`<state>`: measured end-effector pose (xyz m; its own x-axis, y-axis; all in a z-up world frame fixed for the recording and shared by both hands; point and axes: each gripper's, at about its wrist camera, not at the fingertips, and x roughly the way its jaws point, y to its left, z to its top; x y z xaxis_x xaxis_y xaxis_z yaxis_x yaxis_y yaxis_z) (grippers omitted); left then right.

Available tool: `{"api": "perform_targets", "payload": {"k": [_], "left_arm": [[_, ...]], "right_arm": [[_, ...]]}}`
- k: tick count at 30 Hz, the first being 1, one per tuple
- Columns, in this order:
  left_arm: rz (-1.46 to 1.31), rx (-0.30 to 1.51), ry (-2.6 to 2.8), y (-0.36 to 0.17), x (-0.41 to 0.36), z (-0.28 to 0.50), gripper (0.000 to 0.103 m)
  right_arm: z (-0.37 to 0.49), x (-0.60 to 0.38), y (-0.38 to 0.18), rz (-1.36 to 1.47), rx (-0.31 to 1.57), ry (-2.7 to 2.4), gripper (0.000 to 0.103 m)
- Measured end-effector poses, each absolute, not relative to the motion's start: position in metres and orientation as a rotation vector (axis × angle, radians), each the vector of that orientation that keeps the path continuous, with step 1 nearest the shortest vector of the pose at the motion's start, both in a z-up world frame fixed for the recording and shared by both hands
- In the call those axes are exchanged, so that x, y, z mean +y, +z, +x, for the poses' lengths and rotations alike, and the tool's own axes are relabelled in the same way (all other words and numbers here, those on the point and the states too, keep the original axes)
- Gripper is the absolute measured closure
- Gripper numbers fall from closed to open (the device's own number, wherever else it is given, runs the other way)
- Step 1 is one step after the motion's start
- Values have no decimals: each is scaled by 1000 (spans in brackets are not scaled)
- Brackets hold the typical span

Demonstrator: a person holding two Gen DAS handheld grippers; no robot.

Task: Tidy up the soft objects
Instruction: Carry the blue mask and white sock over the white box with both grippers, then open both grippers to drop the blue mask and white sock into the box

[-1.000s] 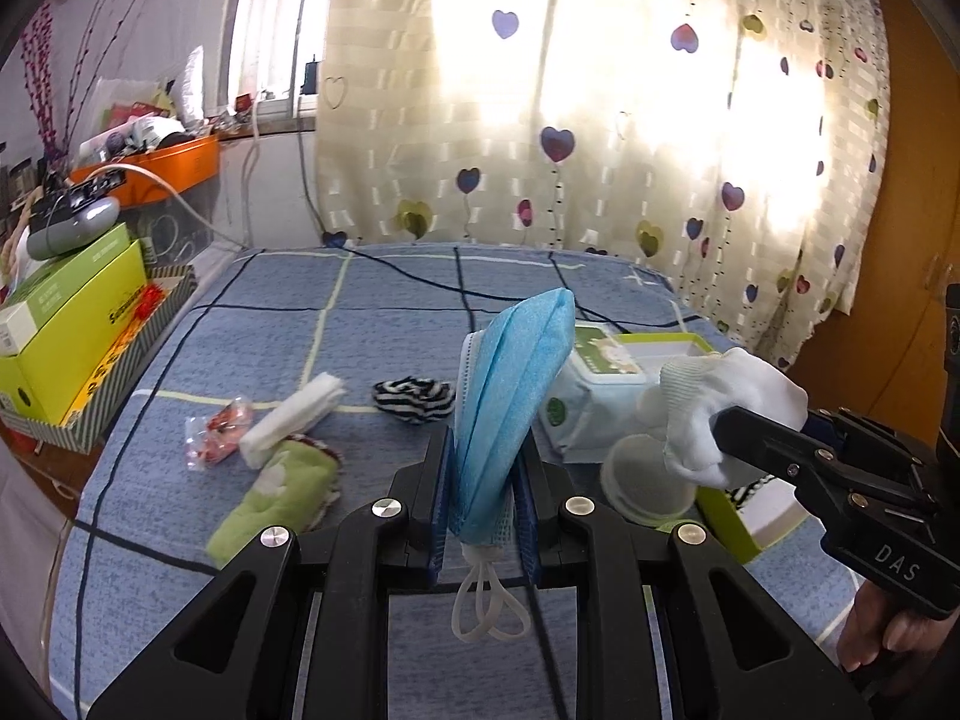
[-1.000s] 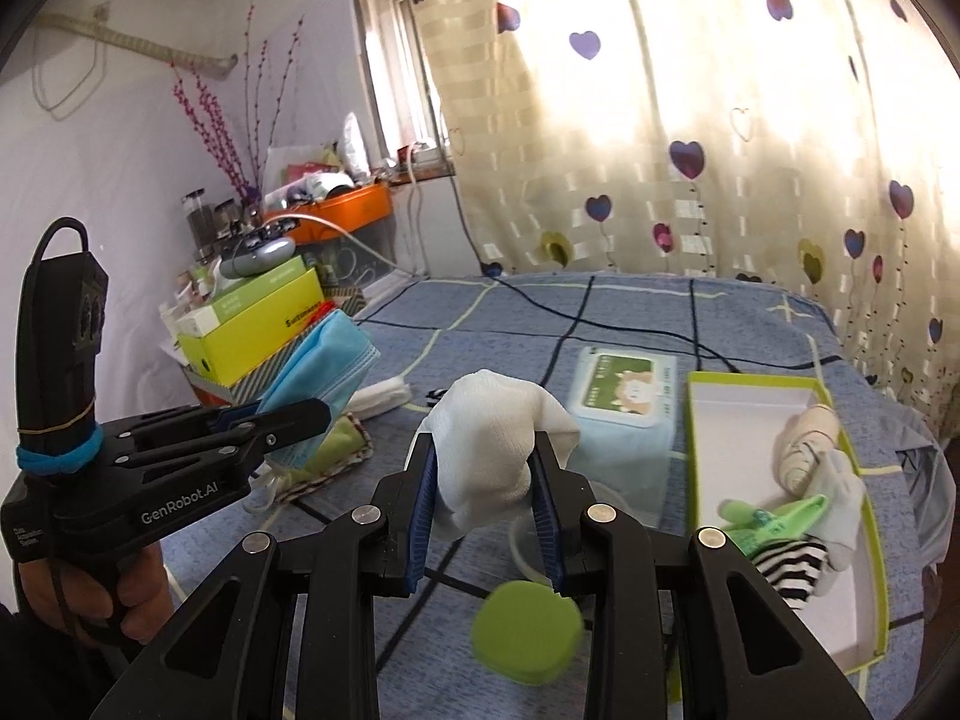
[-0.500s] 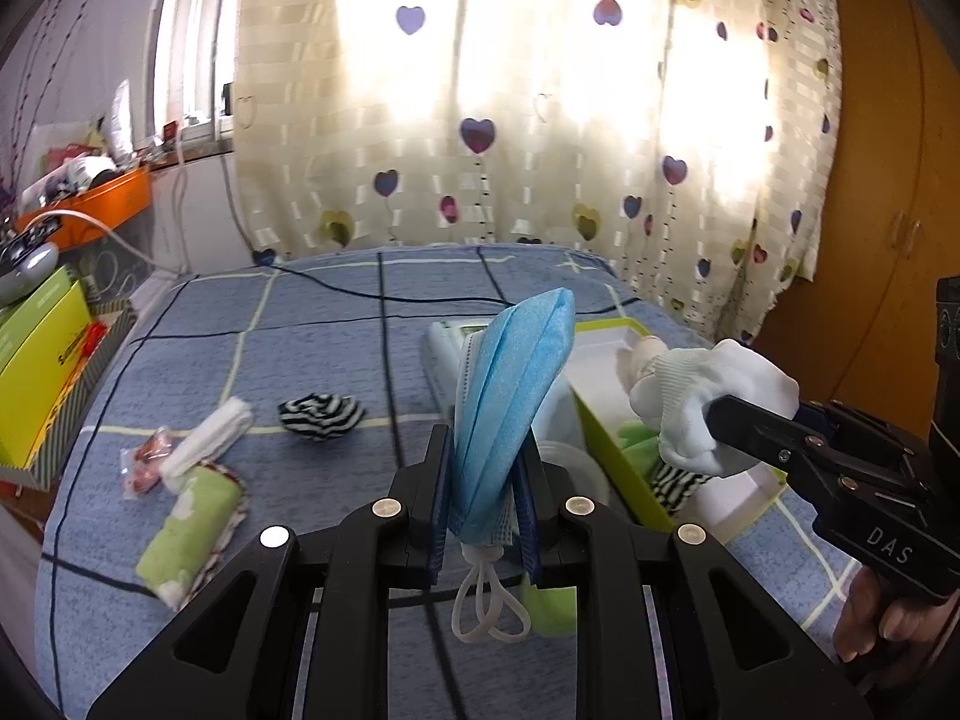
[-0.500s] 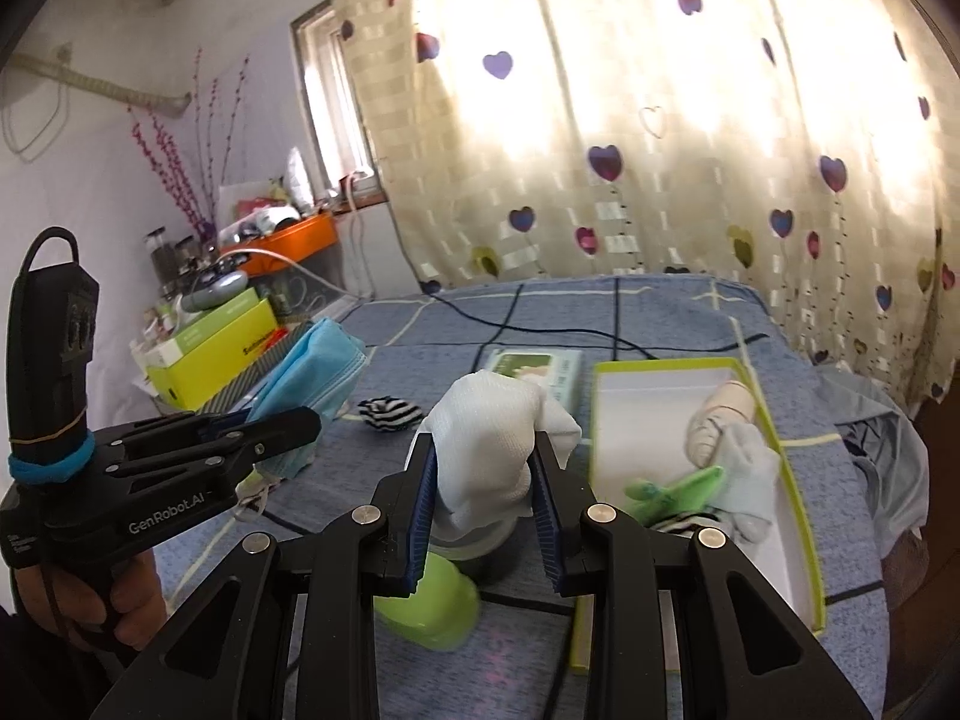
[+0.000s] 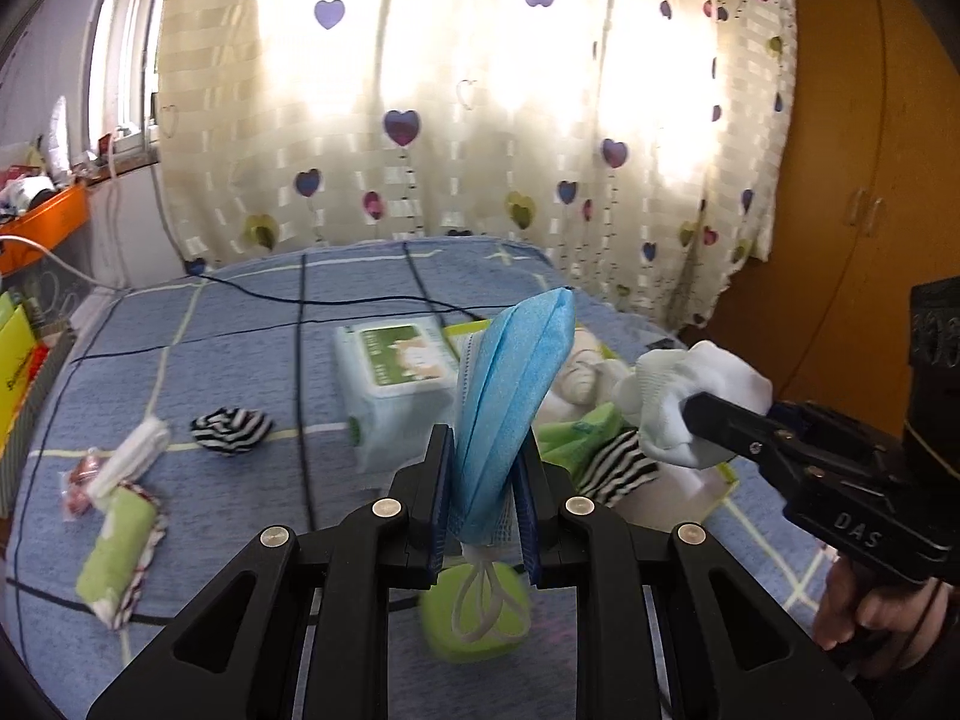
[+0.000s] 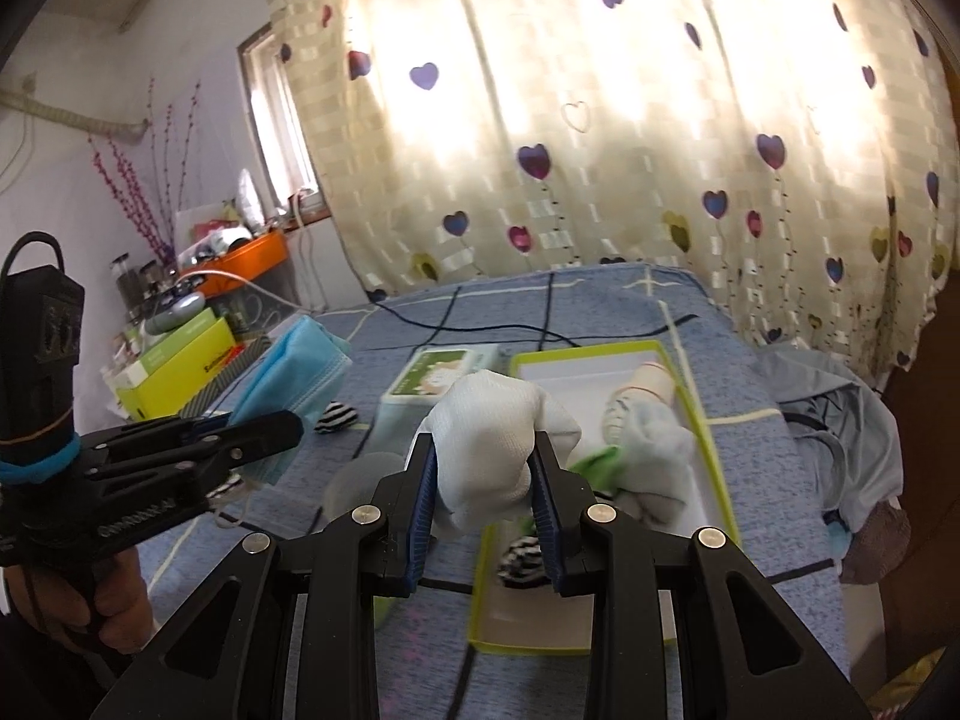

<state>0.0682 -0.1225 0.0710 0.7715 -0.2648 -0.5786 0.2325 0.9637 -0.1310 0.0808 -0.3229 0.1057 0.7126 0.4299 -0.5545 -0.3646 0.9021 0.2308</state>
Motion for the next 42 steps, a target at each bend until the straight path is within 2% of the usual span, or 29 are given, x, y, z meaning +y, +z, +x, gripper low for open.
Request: {"api": "perform_targets", "payload": {"k": [8, 25, 34, 42], "left_arm": [[-43, 672, -369, 63, -157, 76, 83], [11, 870, -547, 12, -228, 90, 83], [31, 951, -516, -11, -241, 114, 83], [66, 935, -468, -16, -245, 133, 82]], "right_arm": [[84, -356, 95, 130, 663, 365, 75], [92, -393, 45, 108, 821, 303, 75], [106, -393, 27, 120, 865, 316, 75], [124, -389, 22, 113, 867, 324, 75]]}}
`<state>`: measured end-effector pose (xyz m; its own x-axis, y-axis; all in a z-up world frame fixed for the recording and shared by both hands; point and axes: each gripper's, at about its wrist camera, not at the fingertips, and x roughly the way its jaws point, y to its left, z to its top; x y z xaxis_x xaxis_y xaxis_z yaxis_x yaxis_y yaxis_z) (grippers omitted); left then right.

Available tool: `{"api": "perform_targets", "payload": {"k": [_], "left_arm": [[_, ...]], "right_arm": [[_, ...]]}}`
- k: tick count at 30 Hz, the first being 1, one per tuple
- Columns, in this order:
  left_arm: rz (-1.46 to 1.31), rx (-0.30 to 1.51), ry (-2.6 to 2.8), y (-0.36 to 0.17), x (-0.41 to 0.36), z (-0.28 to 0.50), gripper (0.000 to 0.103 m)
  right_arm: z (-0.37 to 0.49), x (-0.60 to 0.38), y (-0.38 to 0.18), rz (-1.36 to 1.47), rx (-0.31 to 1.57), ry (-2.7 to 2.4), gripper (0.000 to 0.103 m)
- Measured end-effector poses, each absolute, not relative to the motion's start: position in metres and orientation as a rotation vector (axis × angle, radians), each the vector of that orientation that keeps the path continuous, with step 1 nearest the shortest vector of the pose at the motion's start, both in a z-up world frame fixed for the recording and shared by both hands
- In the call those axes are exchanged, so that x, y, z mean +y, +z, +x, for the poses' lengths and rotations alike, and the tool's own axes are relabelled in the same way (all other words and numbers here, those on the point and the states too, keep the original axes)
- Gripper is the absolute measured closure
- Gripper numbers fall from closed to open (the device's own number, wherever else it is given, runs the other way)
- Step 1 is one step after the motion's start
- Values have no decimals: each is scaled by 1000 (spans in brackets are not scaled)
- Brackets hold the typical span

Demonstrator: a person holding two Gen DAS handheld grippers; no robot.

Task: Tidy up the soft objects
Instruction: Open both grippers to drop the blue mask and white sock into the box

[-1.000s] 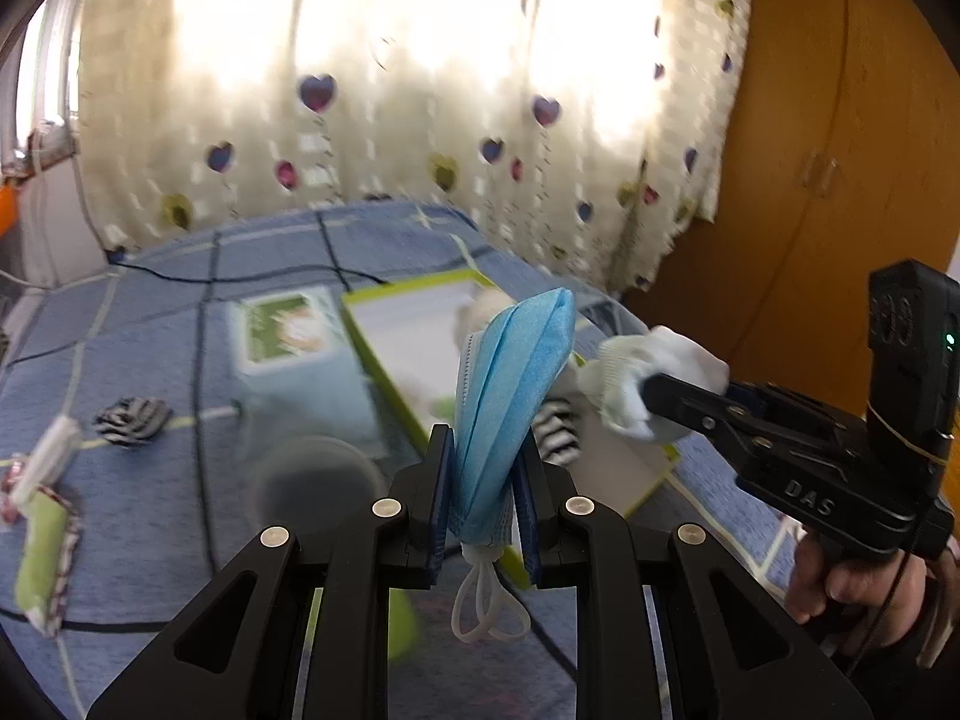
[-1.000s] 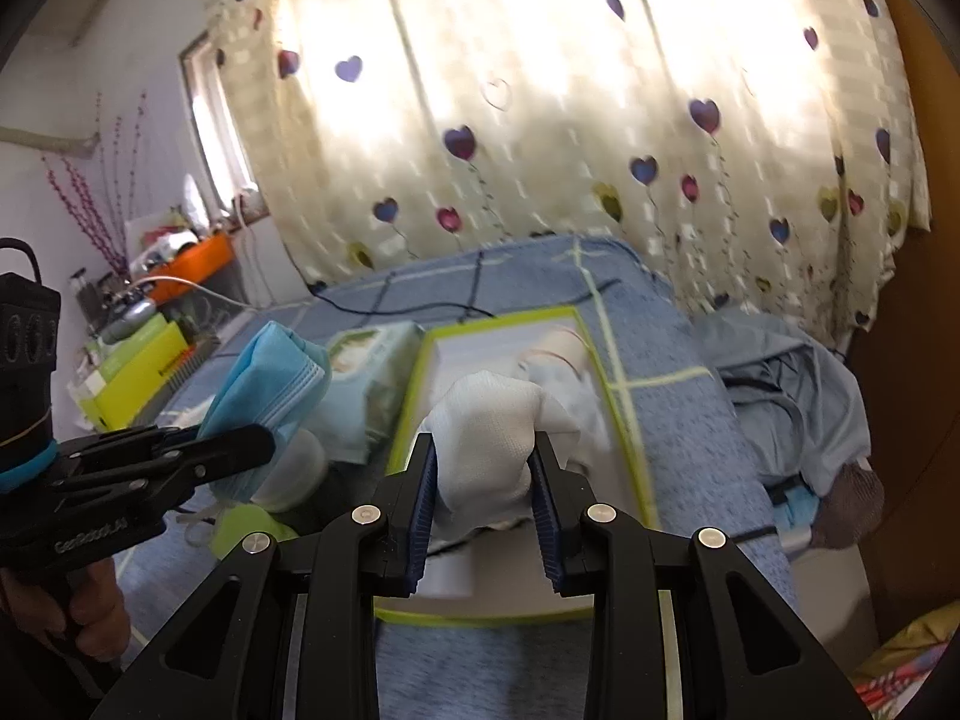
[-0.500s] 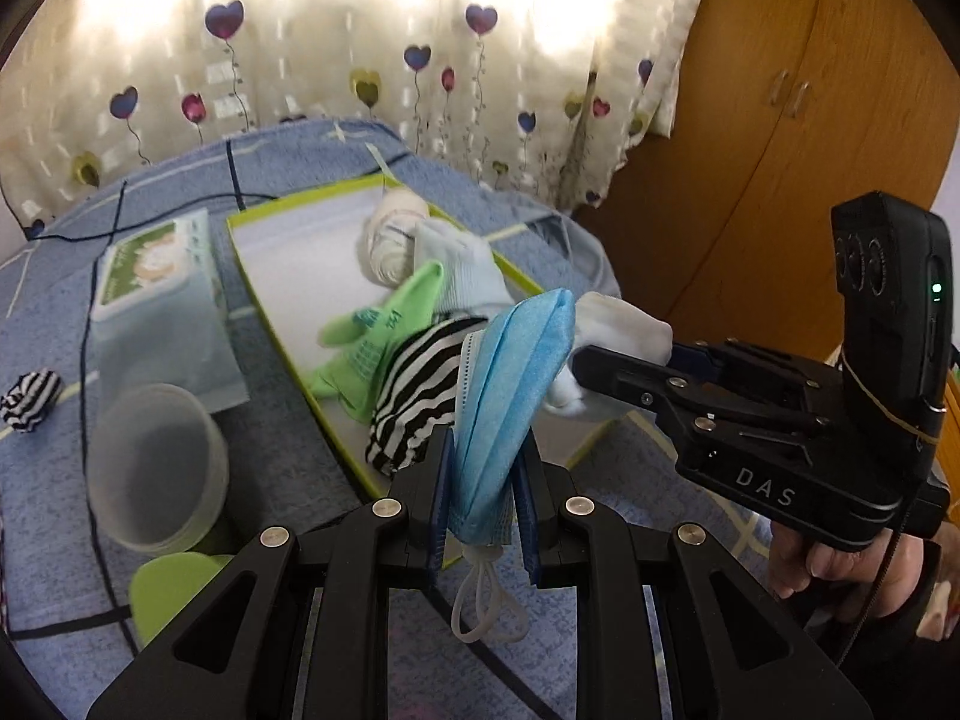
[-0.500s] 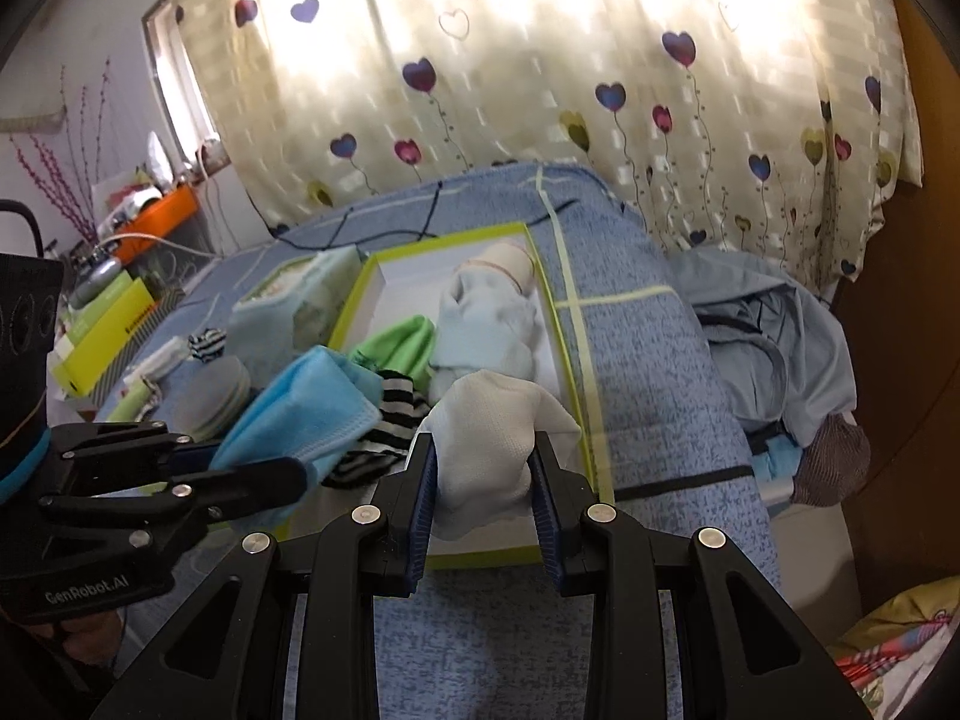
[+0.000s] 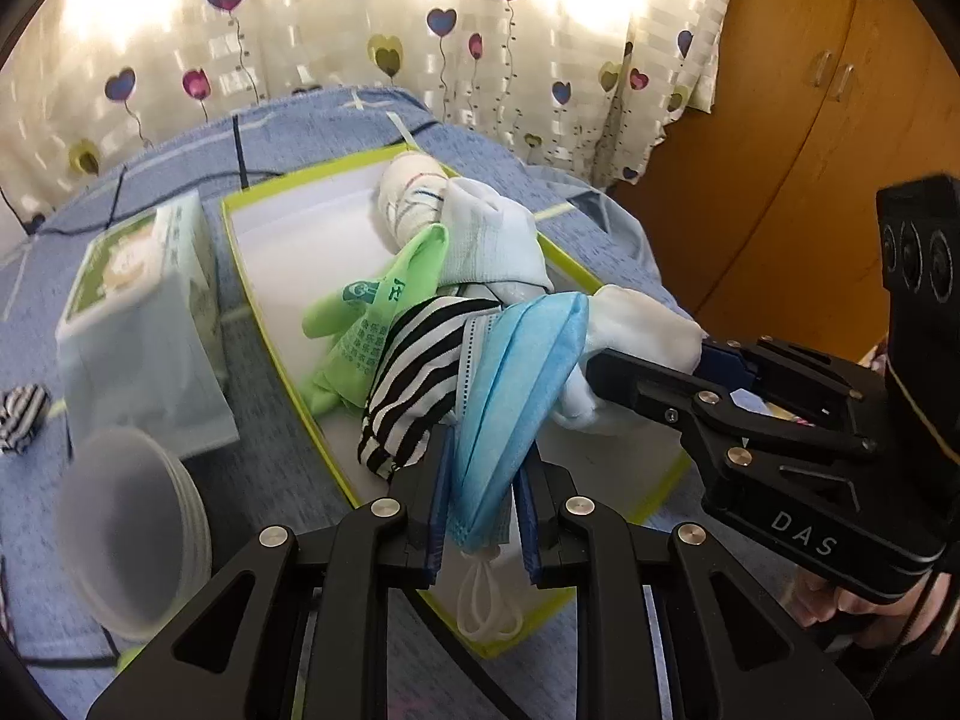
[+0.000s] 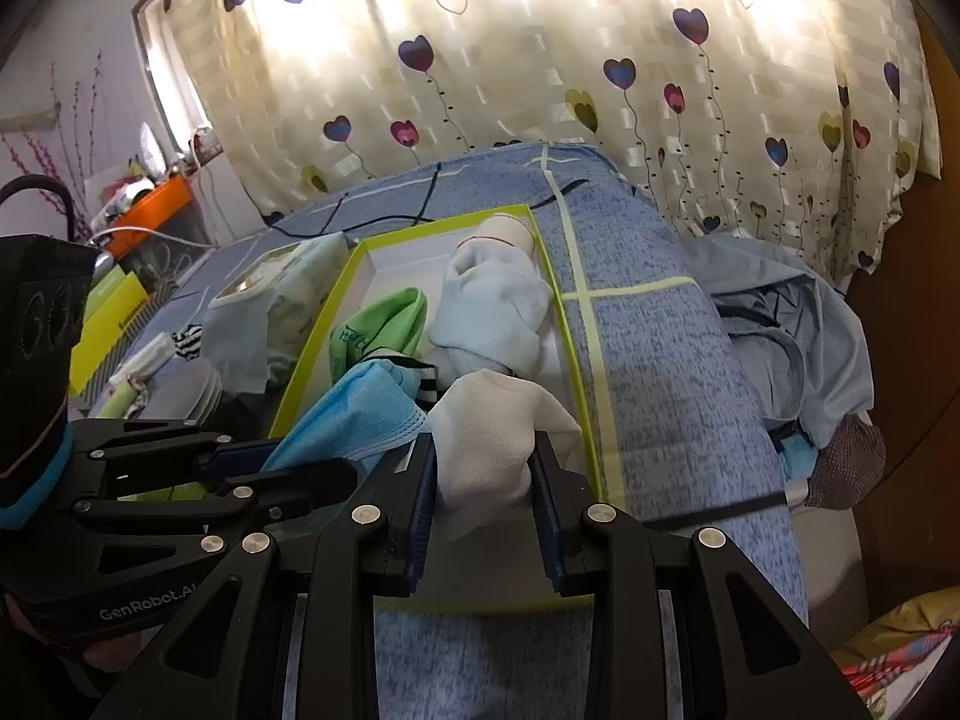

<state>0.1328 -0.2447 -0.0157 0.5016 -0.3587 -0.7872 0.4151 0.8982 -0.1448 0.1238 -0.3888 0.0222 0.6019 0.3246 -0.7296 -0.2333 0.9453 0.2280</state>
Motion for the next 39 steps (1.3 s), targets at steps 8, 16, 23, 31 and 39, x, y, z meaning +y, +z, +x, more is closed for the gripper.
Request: {"api": "perform_targets", "payload": {"k": [8, 16, 23, 31, 39], "left_arm": [[-1, 918, -517, -9, -231, 133, 66], [-45, 878, -507, 4, -218, 130, 58], [-57, 829, -508, 18, -206, 118, 58], [-84, 788, -487, 30, -187, 107, 58], [-101, 755, -465, 38, -167, 97, 58]], "right_arm": [[145, -380, 18, 103, 871, 333, 75], [163, -376, 16, 100, 873, 334, 74], [156, -378, 29, 74, 838, 331, 46], [125, -392, 50, 77, 799, 284, 42], [112, -370, 45, 28, 828, 320, 38]]}}
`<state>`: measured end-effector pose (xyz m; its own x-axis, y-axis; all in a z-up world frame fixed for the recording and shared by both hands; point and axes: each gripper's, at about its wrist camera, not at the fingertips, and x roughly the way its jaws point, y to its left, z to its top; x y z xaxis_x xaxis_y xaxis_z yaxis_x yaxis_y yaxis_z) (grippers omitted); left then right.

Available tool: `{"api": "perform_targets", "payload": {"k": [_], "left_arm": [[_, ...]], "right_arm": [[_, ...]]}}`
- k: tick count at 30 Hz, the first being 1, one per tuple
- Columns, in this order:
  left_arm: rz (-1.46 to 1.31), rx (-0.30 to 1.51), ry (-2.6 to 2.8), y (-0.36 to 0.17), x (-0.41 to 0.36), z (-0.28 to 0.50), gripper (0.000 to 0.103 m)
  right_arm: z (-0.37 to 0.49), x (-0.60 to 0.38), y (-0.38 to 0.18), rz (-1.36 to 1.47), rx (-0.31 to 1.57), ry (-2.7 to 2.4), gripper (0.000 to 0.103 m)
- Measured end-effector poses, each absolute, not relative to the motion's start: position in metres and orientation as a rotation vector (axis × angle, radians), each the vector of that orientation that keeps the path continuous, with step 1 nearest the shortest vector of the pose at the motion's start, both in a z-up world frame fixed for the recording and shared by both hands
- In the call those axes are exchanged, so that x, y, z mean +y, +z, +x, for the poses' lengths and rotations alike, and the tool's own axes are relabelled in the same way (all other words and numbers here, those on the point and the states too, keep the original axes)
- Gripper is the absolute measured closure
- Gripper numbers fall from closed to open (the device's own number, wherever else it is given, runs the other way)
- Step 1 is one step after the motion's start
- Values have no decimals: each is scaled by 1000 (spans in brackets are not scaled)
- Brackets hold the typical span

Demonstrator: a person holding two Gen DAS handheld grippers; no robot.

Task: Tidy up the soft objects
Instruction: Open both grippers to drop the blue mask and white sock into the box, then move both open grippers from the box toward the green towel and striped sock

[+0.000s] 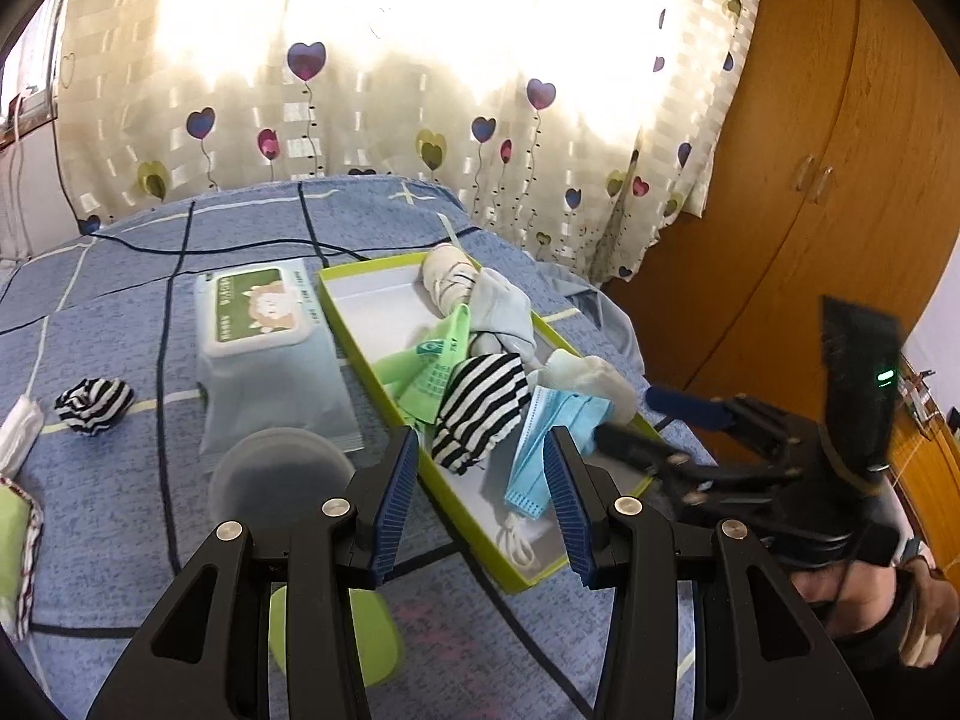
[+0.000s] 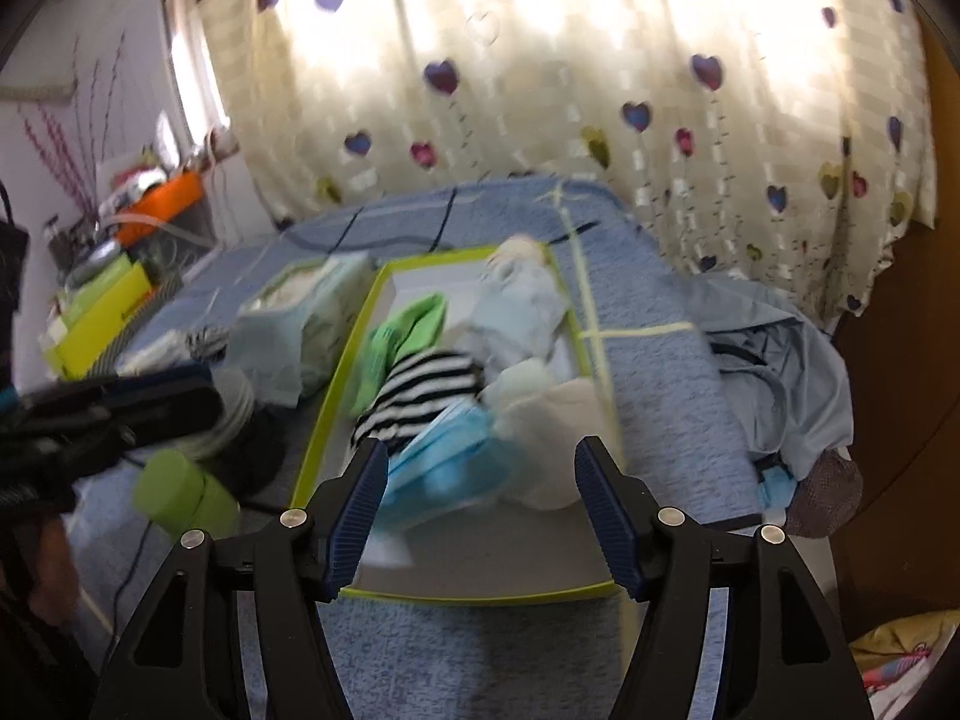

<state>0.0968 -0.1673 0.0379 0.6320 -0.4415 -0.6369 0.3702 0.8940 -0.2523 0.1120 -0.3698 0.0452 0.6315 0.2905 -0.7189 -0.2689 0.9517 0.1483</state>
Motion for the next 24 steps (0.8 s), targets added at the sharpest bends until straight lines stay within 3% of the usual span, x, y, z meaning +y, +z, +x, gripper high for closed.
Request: {"api": "perform_targets", "payload": {"k": [4, 8, 16, 24], "left_arm": [[-109, 741, -450, 42, -156, 92, 58], [-125, 731, -423, 43, -143, 91, 58], [-166, 719, -363, 41, -114, 92, 58], [-193, 705, -317, 39, -90, 88, 58]], "right_arm": [[129, -362, 26, 16, 882, 308, 39], [146, -354, 15, 6, 897, 320, 49], [172, -338, 13, 9, 891, 345, 49], [145, -331, 40, 6, 833, 357, 46]]}}
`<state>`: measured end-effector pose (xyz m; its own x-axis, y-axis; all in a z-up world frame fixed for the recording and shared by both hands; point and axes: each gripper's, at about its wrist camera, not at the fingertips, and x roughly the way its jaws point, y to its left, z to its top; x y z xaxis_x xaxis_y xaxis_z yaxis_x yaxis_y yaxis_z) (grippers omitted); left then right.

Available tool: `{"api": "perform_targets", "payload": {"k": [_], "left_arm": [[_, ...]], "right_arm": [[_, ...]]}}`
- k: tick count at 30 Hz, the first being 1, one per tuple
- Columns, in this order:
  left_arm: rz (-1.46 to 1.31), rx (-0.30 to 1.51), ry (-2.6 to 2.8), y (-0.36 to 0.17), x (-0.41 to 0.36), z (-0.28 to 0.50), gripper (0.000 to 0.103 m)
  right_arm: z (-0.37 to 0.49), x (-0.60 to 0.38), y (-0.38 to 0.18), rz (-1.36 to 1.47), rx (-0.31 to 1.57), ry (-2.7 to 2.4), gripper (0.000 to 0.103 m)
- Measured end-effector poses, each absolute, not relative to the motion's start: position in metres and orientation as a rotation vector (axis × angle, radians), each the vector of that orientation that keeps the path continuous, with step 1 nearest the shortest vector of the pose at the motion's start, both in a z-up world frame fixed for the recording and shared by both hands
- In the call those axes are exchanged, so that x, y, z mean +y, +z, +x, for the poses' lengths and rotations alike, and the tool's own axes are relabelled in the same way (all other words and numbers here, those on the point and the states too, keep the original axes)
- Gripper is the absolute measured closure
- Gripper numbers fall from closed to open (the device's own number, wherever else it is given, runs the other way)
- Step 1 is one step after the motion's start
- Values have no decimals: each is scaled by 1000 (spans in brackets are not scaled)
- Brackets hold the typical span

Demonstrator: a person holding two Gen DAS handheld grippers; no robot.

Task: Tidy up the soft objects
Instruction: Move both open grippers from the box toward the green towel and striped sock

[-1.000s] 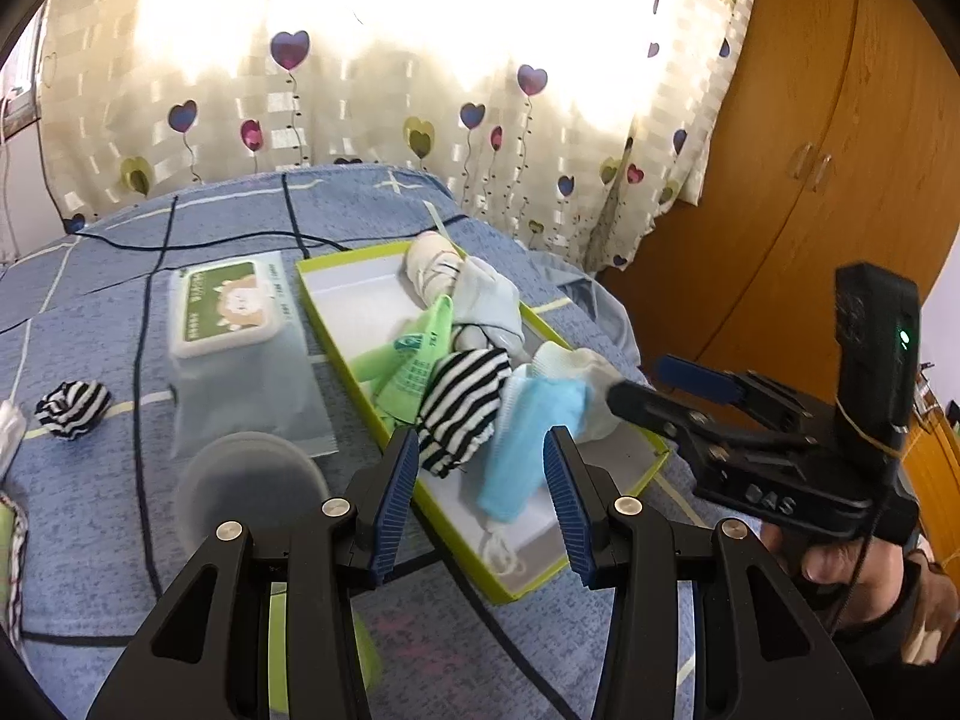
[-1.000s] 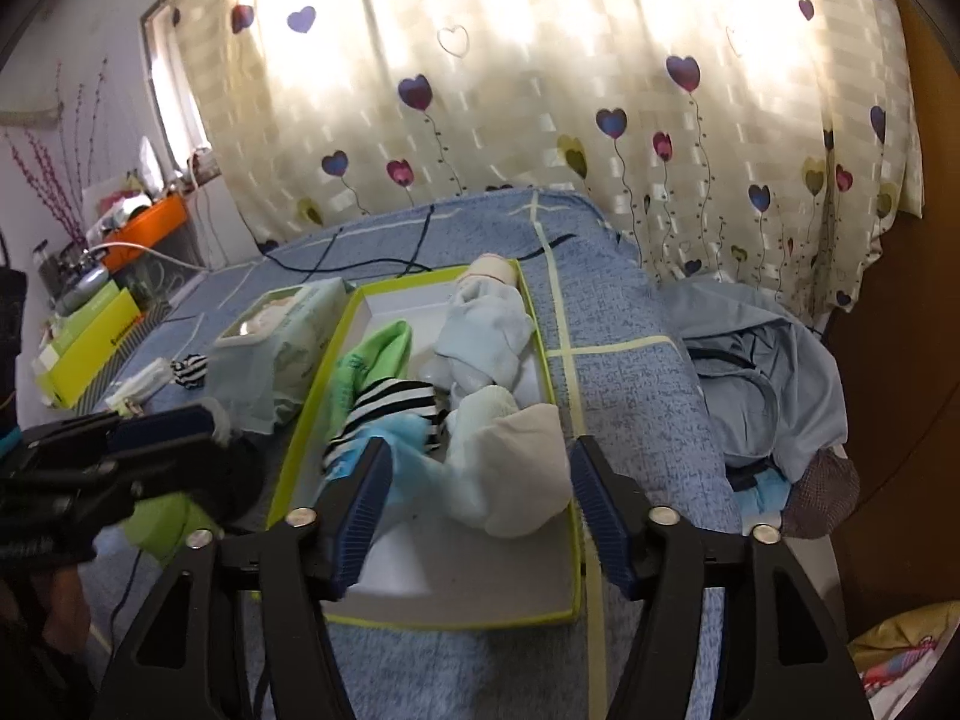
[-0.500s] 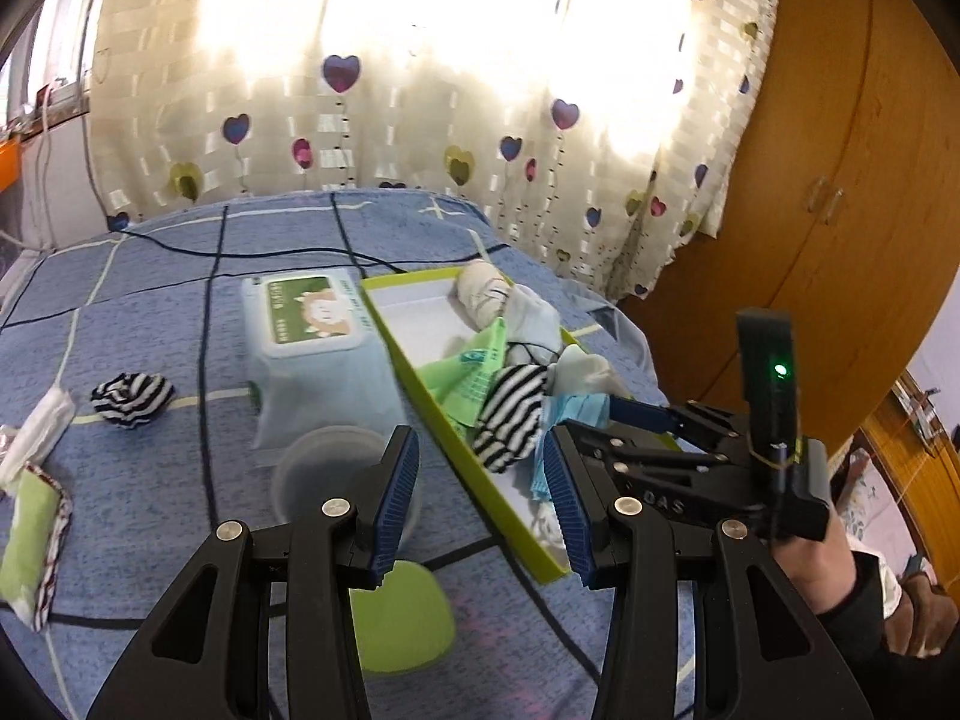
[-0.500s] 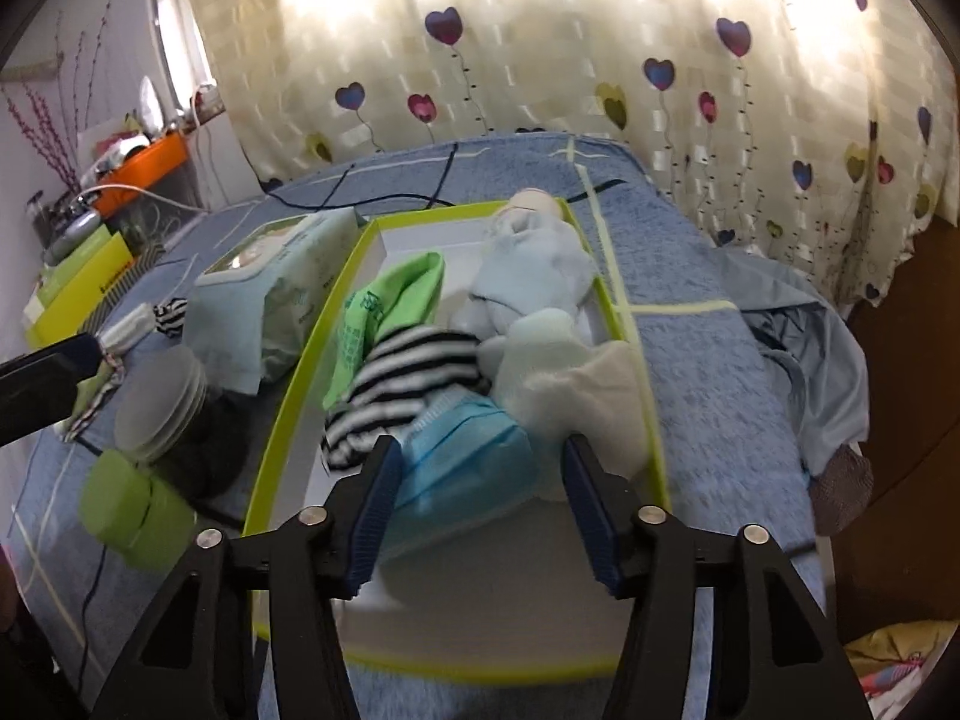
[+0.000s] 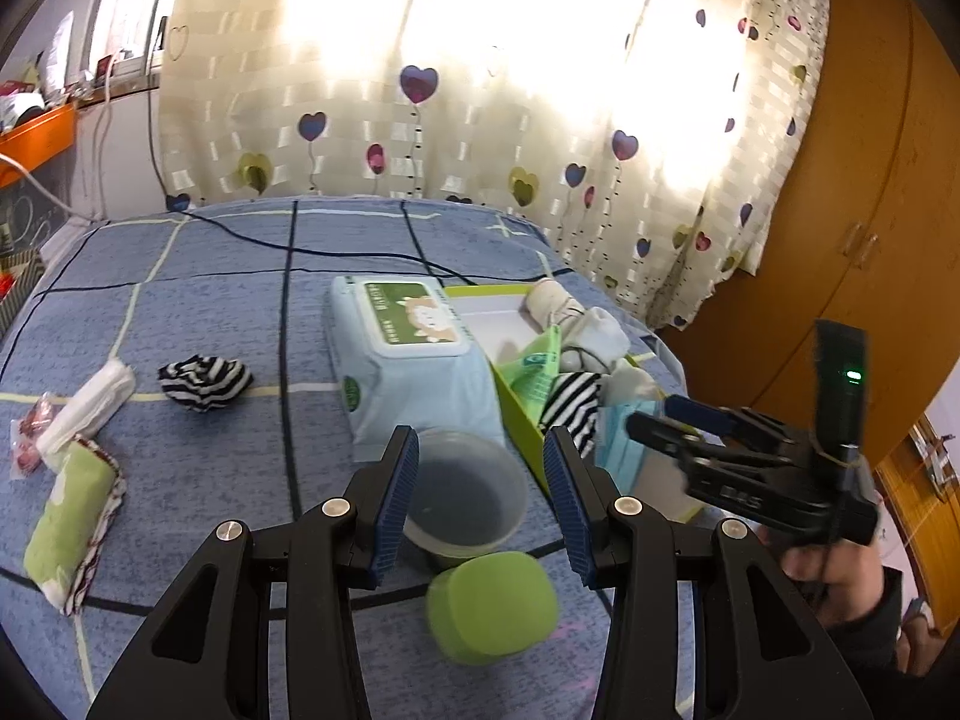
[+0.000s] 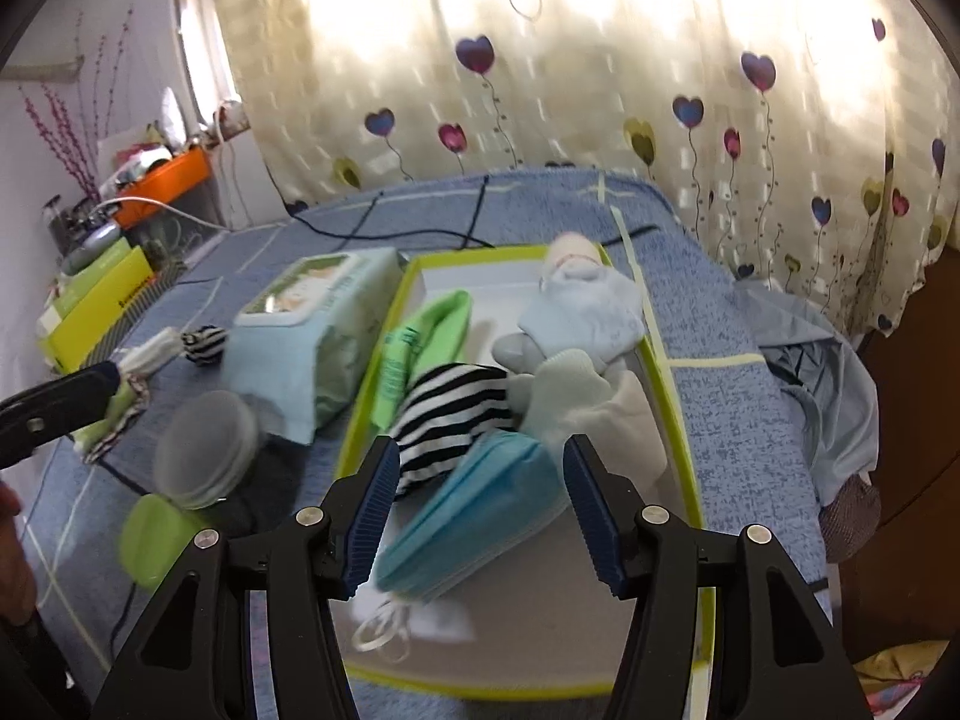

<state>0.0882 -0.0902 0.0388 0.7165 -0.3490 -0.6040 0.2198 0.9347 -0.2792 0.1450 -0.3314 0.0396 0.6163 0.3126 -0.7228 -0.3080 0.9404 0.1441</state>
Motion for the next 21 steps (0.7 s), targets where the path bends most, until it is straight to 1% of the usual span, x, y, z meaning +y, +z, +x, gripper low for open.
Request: {"api": "perform_targets", "payload": {"k": [3, 7, 21], "left_arm": [[-201, 703, -297, 38, -83, 85, 58], [-209, 699, -270, 37, -71, 78, 58], [-252, 668, -191, 36, -32, 54, 58]], "right_arm": [[133, -325, 51, -3, 810, 365, 46], [121, -316, 62, -4, 784, 375, 41], [93, -270, 87, -43, 735, 468, 39]]}}
